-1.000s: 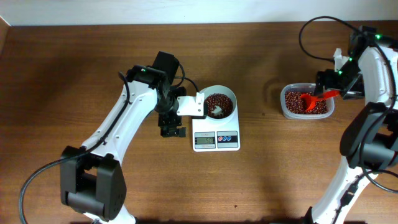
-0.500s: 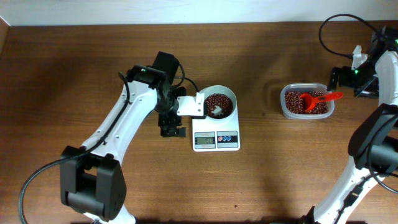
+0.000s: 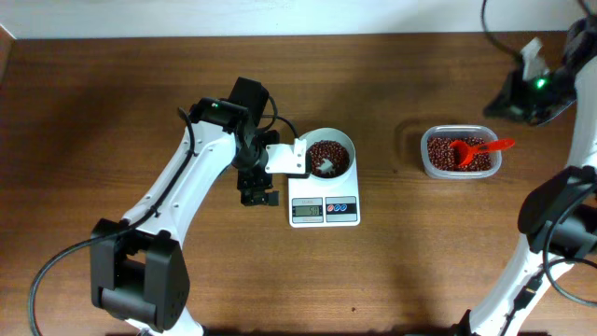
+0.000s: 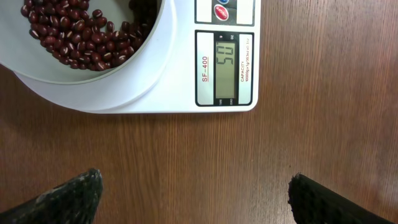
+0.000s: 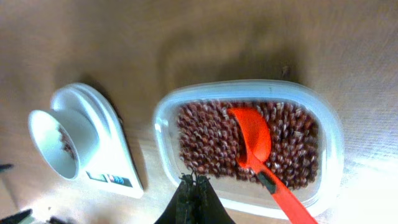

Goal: Scoop item into bowl and weigh 50g on scale

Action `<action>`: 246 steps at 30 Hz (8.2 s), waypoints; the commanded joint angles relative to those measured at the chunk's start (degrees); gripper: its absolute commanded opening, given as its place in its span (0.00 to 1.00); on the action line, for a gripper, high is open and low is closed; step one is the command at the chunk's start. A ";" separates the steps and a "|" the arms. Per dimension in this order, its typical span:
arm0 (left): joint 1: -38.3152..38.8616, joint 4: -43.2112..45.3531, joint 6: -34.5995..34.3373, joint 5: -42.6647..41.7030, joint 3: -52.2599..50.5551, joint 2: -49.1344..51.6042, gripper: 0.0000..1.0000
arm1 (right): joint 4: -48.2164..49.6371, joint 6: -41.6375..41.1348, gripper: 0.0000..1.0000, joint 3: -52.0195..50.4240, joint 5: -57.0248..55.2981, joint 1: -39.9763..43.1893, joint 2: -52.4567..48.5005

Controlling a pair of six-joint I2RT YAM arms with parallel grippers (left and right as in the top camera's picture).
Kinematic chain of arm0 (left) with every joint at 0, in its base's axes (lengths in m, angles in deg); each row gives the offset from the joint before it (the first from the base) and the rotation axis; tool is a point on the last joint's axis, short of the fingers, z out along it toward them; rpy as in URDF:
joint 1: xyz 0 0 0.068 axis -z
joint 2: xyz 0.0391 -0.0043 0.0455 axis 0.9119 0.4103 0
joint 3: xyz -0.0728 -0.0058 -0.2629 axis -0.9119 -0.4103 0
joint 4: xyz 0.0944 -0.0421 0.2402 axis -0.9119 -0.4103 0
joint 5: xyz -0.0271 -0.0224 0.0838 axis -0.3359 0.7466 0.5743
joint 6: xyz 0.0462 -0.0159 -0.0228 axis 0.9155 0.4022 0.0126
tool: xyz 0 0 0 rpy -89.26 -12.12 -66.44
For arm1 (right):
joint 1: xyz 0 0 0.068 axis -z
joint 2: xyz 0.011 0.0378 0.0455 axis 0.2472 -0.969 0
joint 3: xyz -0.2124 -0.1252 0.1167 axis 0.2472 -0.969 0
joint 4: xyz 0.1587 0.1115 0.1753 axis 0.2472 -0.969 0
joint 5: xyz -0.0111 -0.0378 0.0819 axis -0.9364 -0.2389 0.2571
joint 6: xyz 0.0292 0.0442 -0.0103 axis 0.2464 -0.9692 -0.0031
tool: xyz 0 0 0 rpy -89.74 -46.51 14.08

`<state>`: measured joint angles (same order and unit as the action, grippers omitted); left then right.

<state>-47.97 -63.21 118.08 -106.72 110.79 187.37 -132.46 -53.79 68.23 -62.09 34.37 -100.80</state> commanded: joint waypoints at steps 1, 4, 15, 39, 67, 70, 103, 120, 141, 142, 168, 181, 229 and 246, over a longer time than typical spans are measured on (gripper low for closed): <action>-0.39 -0.15 0.68 -1.05 -0.39 0.46 0.99 | 0.17 0.44 0.04 -6.36 -6.91 0.44 0.00; -0.39 -0.13 0.68 -1.05 -0.39 0.46 0.99 | 0.24 0.46 0.04 -9.29 -14.71 1.44 0.00; -0.39 -0.15 0.68 -1.05 -0.39 0.46 0.99 | 3.34 0.48 0.08 -11.04 -19.26 3.43 0.00; -0.35 -0.13 0.68 -1.05 -0.39 0.46 0.99 | 3.50 1.95 0.75 5.03 -8.61 -0.63 0.02; -0.35 -0.15 0.68 -1.05 -0.39 0.46 0.99 | -5.79 21.97 0.99 4.92 -8.92 -22.64 0.02; -0.35 -0.15 0.68 -1.05 -0.39 0.46 0.98 | -5.79 21.94 0.99 4.92 -8.87 -22.67 0.02; -0.35 -0.15 0.68 -1.05 -0.39 0.46 0.99 | -6.71 21.97 0.99 4.94 -18.12 -22.67 38.16; -0.35 -0.13 0.68 -1.05 -0.39 0.46 0.98 | 15.61 21.99 0.99 -24.87 -8.26 -22.56 83.12; -0.35 -0.13 0.68 -1.05 -0.39 0.46 0.99 | 73.50 21.99 0.99 -95.03 -1.14 -22.67 126.81; -0.35 -0.13 0.68 -1.05 -0.39 0.46 0.99 | 73.88 21.99 0.99 -95.21 -1.11 -22.67 126.81; -0.35 -0.15 0.68 -1.07 -0.39 0.46 0.99 | 110.99 21.99 0.99 -124.41 0.33 -23.85 126.84; -0.35 -0.15 0.68 -1.05 -0.39 0.46 0.99 | 84.85 21.77 0.99 -124.37 0.35 -23.80 126.31; 0.02 -3.23 0.68 -1.53 -0.46 -47.60 0.99 | 84.85 21.75 0.99 -124.37 0.35 -23.80 126.31; -12.79 10.01 1.75 -16.79 -38.58 -93.15 0.98 | 84.85 21.75 0.99 -124.37 0.35 -23.80 126.31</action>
<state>-59.40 -60.63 119.20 -113.08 78.00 100.31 -47.28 -31.41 -55.90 -62.03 11.09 25.29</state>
